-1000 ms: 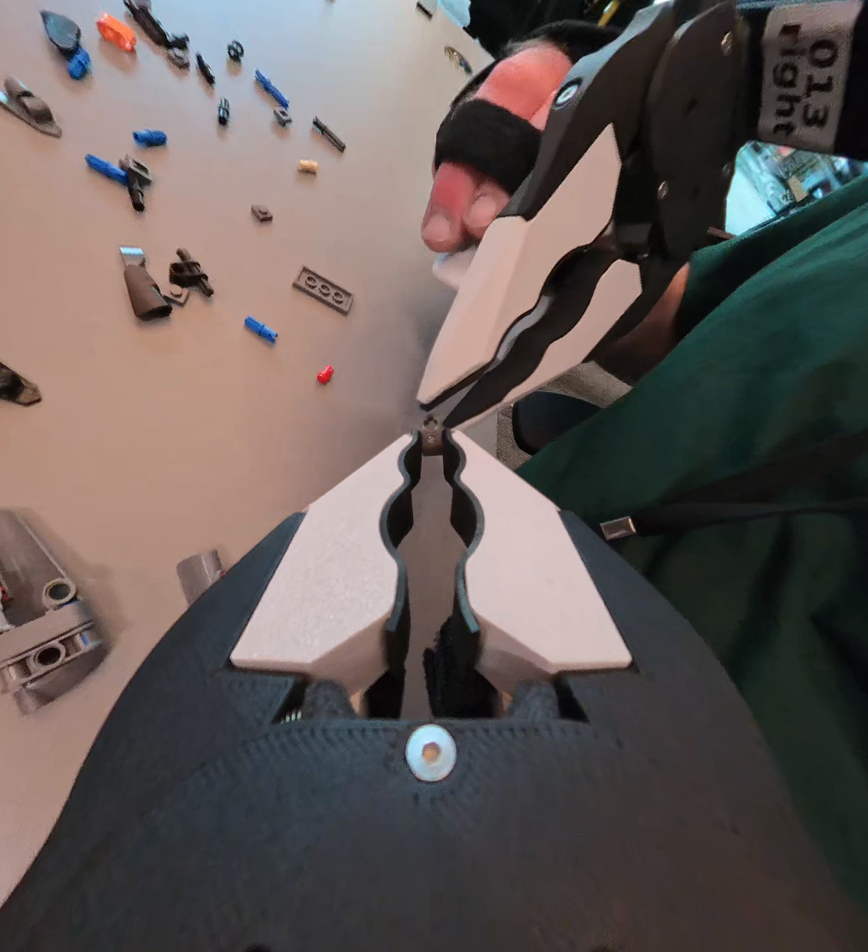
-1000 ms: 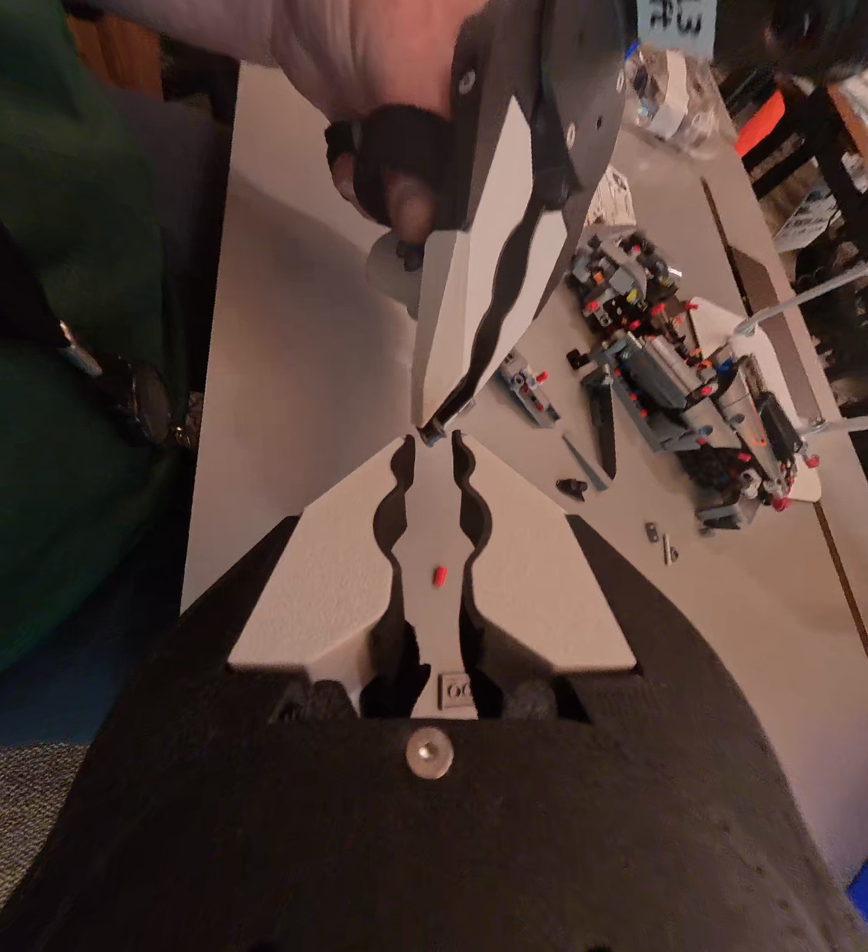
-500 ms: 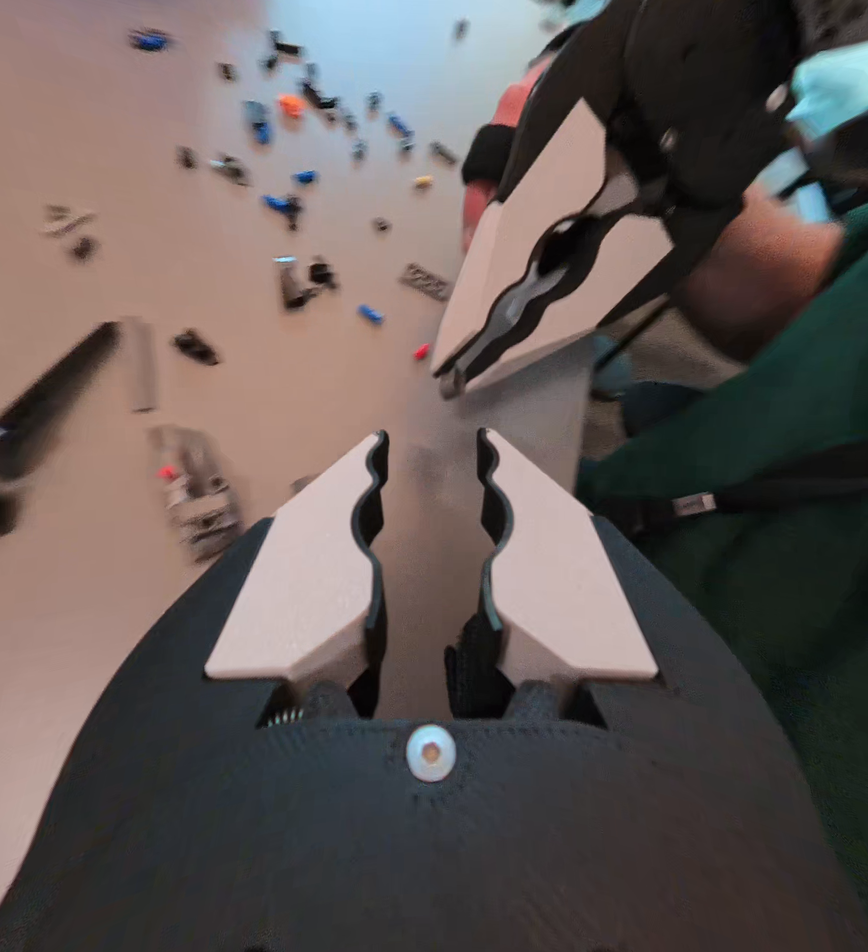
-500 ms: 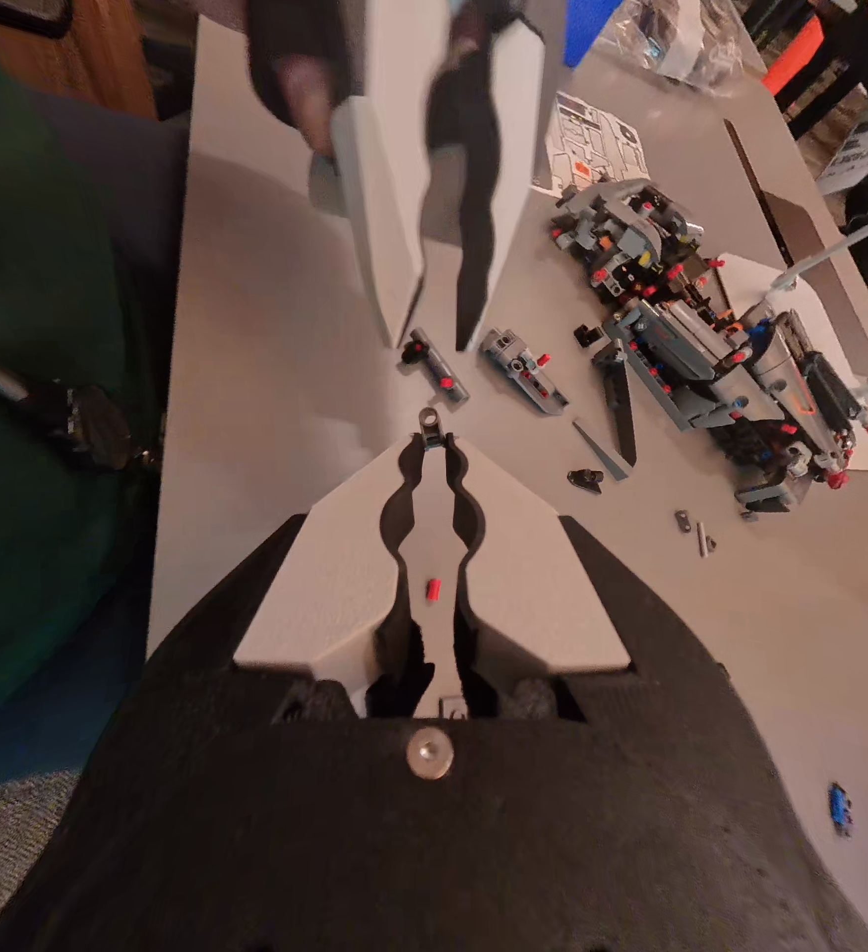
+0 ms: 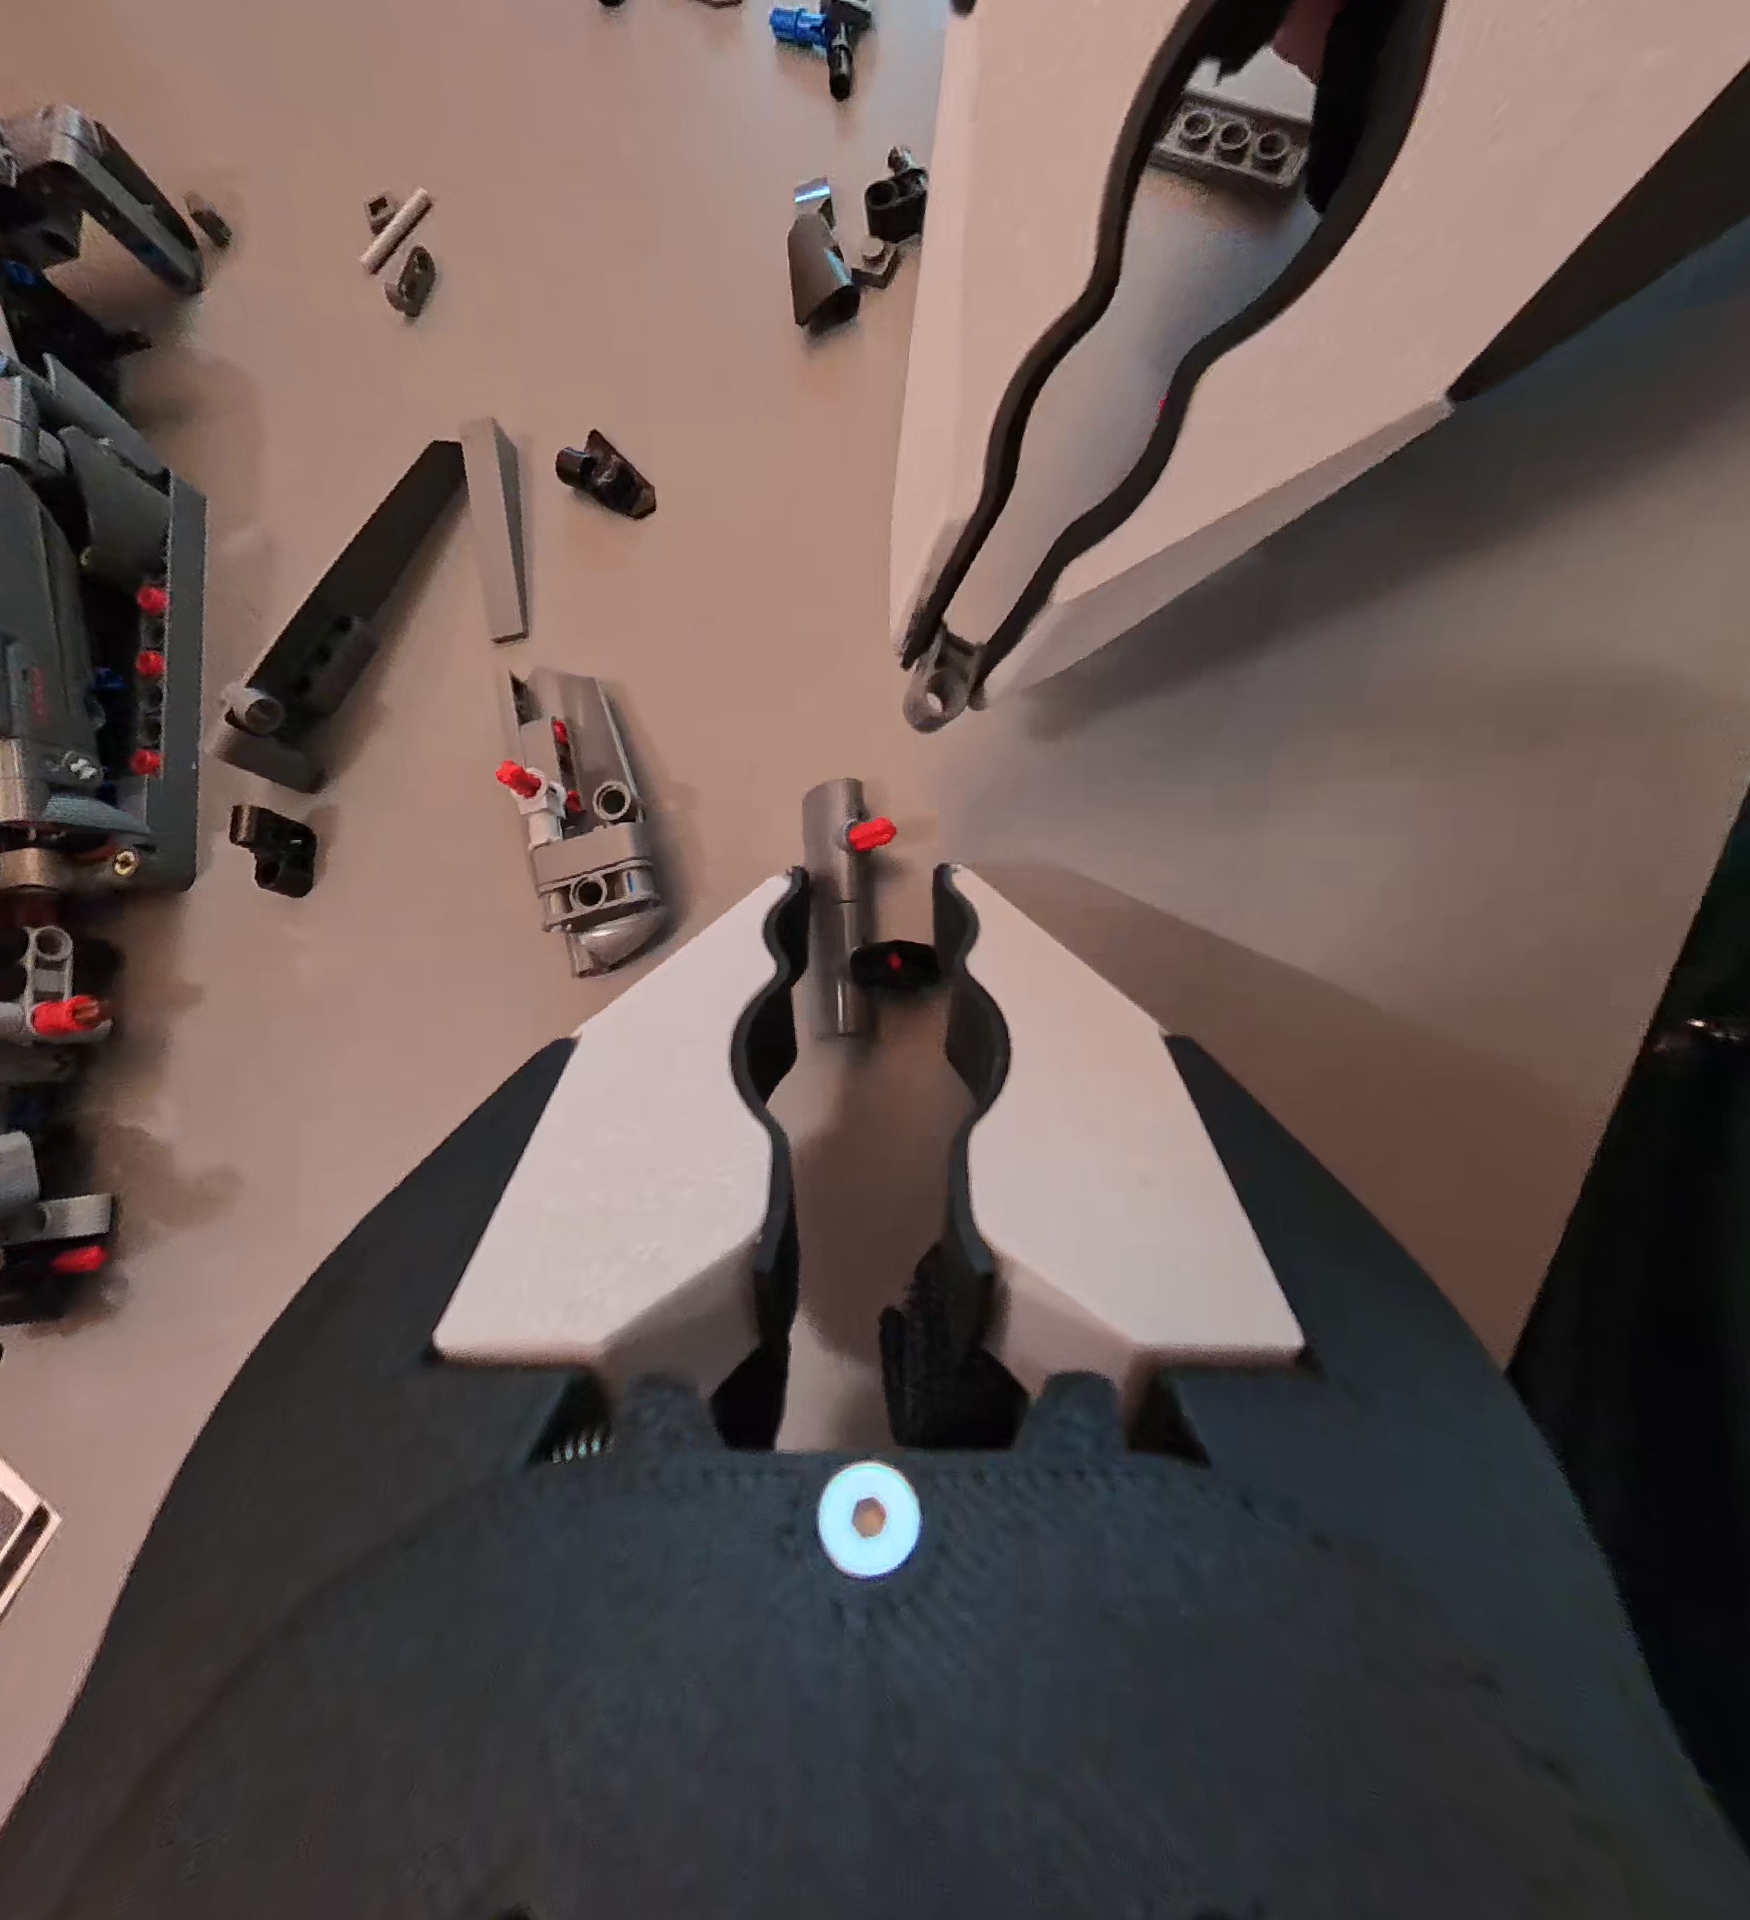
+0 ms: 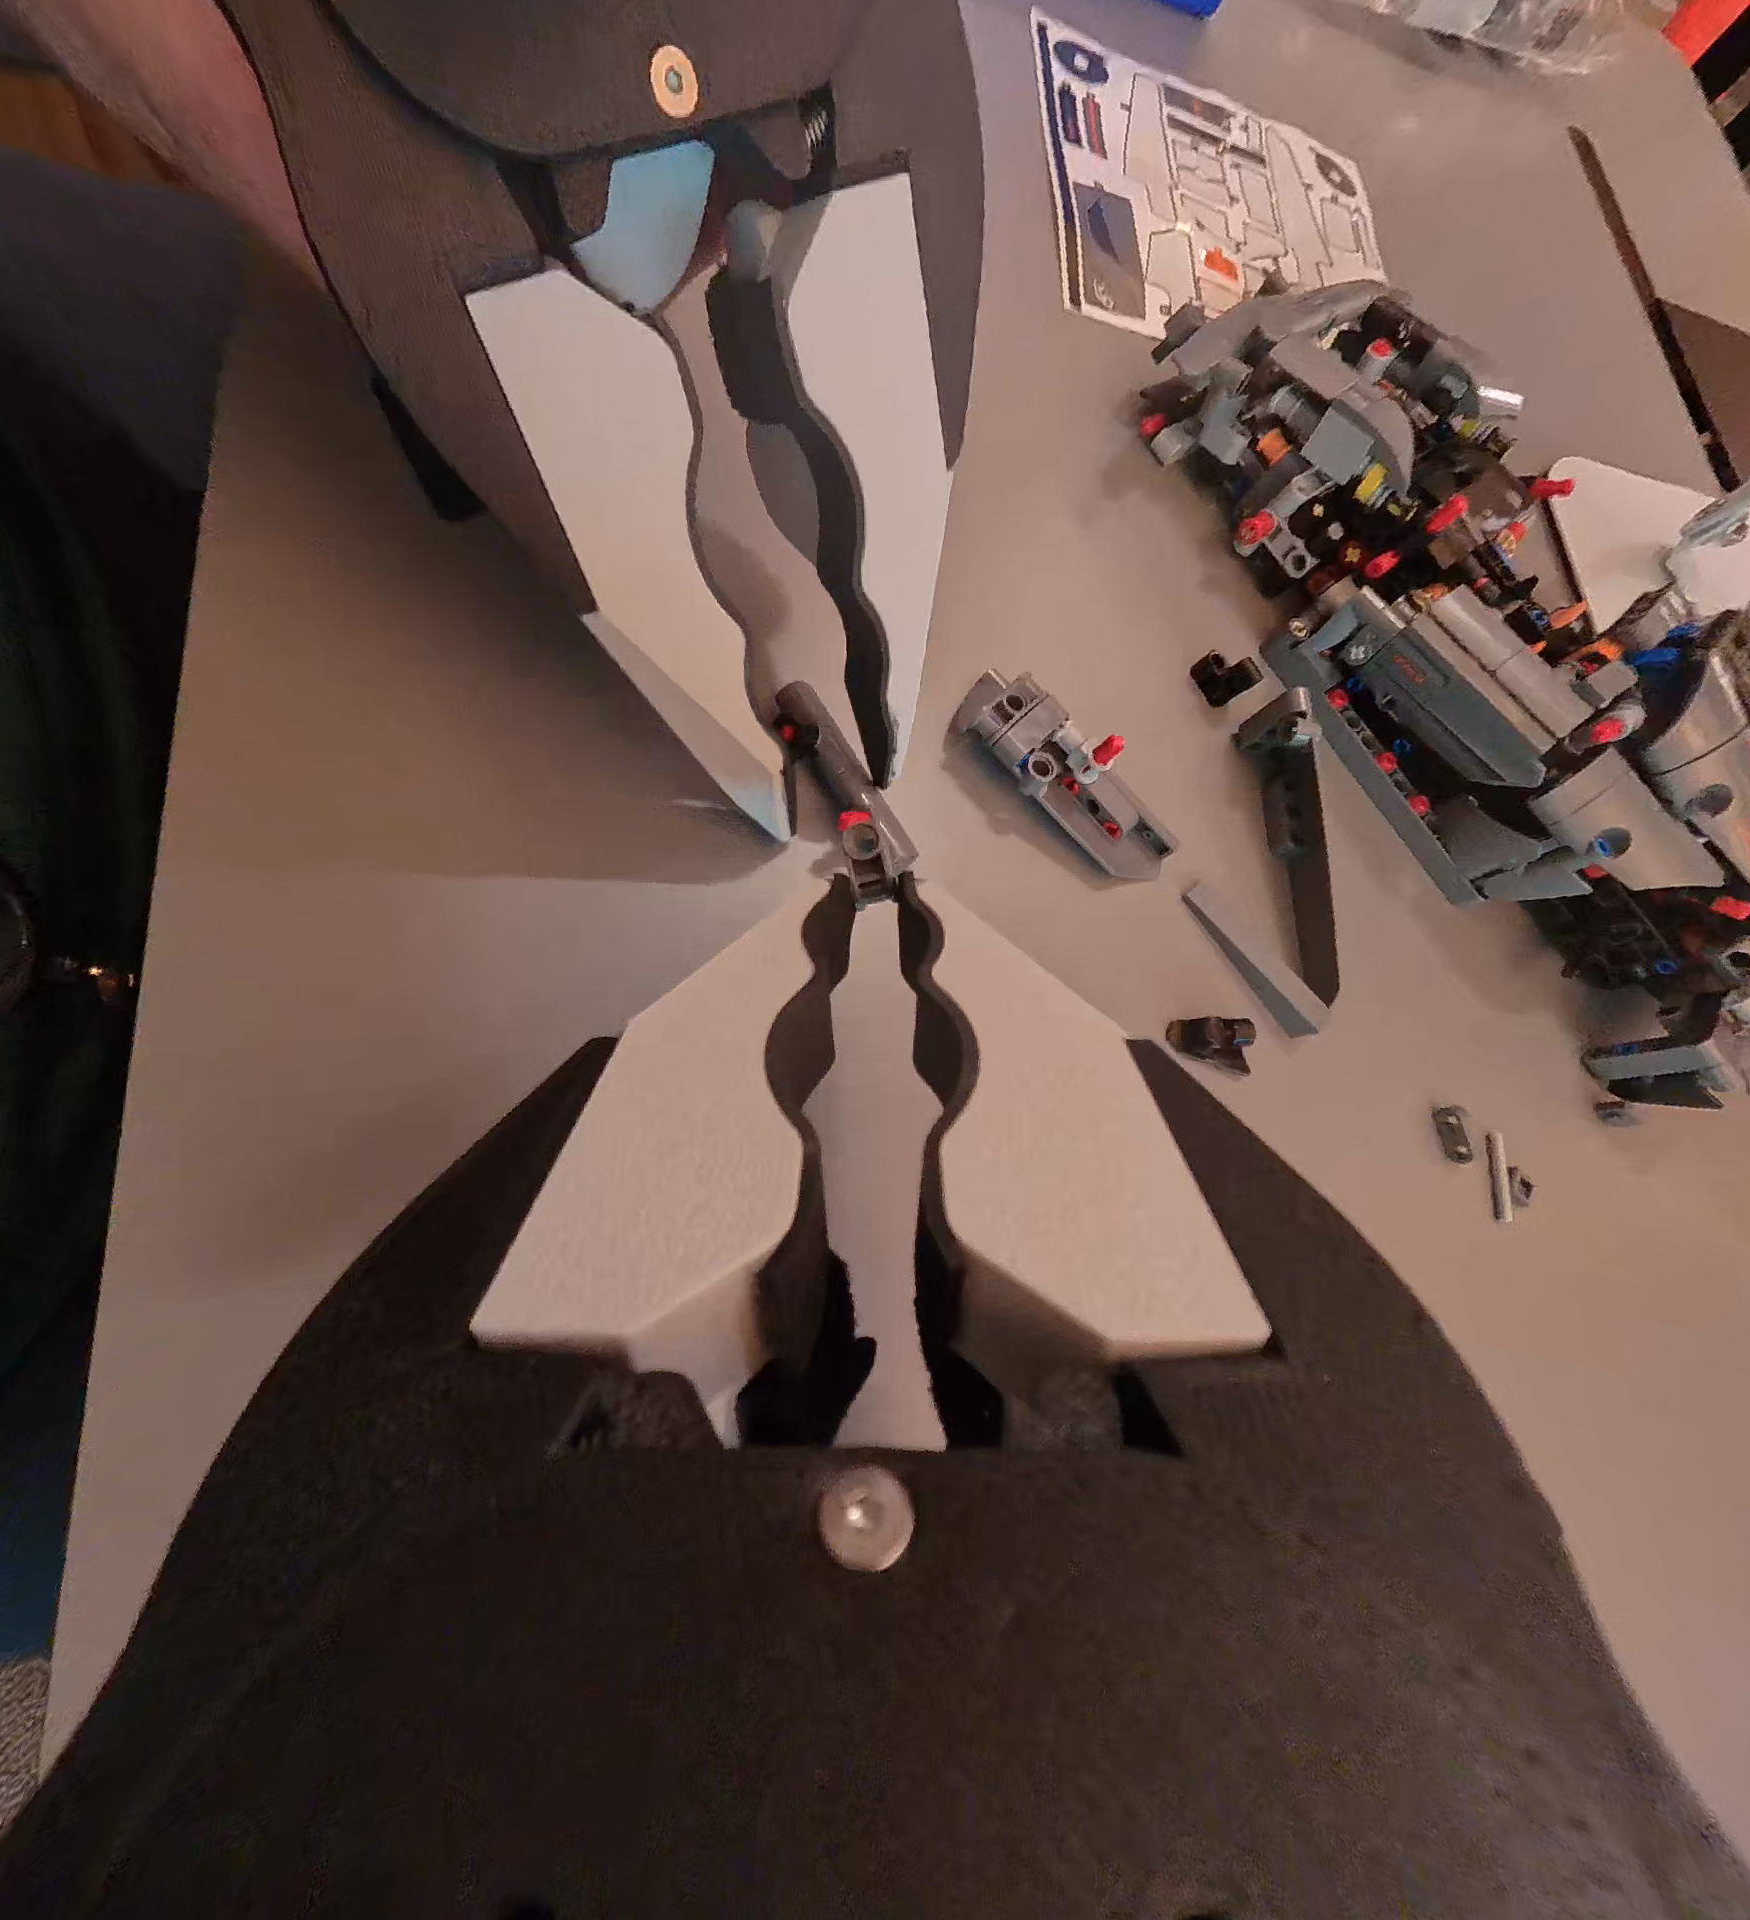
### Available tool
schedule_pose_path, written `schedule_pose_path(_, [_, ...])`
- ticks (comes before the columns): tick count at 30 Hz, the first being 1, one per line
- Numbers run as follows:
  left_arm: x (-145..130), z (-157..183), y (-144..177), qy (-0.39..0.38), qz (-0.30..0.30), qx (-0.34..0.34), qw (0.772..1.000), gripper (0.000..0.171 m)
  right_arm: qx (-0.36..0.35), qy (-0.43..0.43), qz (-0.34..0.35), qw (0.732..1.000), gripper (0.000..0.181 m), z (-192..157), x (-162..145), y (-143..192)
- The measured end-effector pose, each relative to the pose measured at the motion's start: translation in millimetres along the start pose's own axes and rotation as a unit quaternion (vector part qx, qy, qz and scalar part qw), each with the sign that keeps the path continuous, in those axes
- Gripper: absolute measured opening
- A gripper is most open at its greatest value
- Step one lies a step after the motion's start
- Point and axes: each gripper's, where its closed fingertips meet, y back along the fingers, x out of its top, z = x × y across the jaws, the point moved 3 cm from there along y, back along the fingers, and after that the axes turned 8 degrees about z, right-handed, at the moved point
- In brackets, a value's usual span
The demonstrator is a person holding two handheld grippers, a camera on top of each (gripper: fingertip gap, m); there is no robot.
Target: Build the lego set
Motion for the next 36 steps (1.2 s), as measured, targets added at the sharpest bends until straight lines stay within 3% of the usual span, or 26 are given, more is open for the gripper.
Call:
schedule_pose_path(7, [-2,1,0,0.012,0.006,-0.007,1.000,0.013,0.025,-0.032,-0.065,0.997,0.006,-7,-23,-7])
schedule_pose_path(17, [-1,0,-2,0.004,0.000,-0.002,1.000,0.010,0.092,-0.115,-0.060,0.987,0.007,-16,-22,-7])
schedule_pose_path(29, [-1,3,0,-0.001,0.001,-0.001,1.000,0.010,0.080,-0.146,-0.086,0.982,0.016,-25,-21,8])
schedule_pose_path(36, [-2,4,1,-0.001,0.005,-0.002,1.000,0.010,0.075,-0.151,-0.086,0.982,0.007,-30,-17,10])
